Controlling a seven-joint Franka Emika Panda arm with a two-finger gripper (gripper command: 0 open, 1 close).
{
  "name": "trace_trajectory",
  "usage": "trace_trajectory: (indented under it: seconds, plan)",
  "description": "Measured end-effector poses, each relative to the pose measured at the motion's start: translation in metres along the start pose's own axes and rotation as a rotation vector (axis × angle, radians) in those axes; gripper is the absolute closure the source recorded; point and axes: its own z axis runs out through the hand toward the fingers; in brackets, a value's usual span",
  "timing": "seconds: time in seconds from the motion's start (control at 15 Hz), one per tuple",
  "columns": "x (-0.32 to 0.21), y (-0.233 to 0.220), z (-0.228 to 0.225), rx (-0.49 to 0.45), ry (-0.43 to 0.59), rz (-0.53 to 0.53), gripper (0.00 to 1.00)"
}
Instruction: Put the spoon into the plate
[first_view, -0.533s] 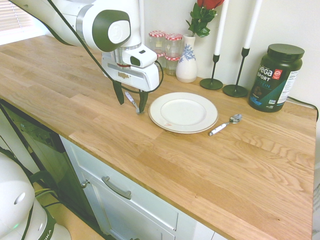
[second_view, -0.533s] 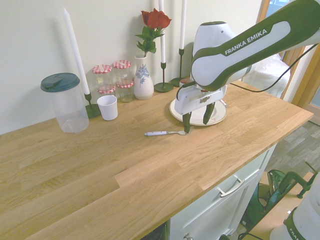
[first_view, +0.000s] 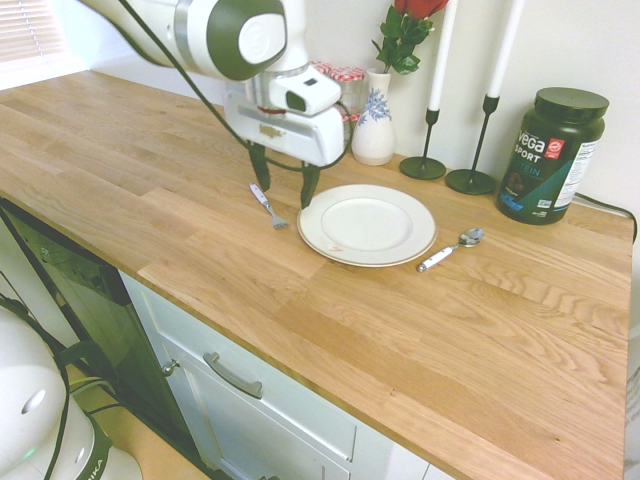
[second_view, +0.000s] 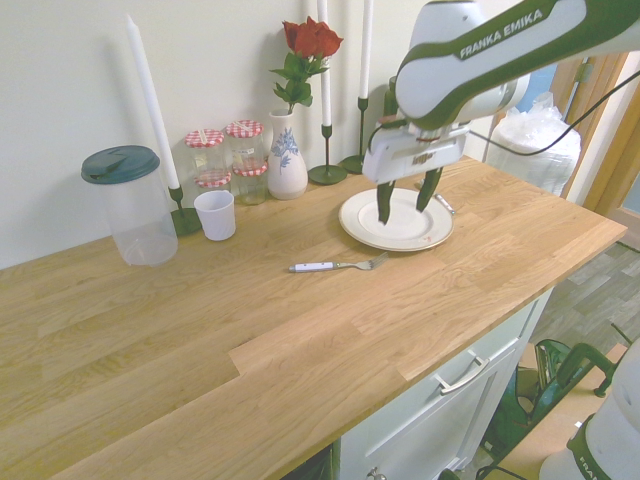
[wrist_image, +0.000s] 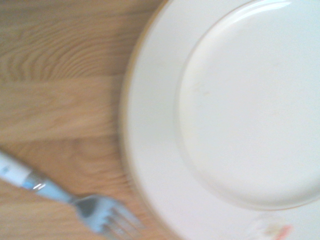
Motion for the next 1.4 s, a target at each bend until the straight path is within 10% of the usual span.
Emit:
trace_trajectory:
  seconds: [0.67,1.4]
  plan:
    - [0.179,0.091,0.028,-0.074,0.012,0.272,0.00]
    - [0.212,0.097,0.094,-0.067,0.010,0.304,0.00]
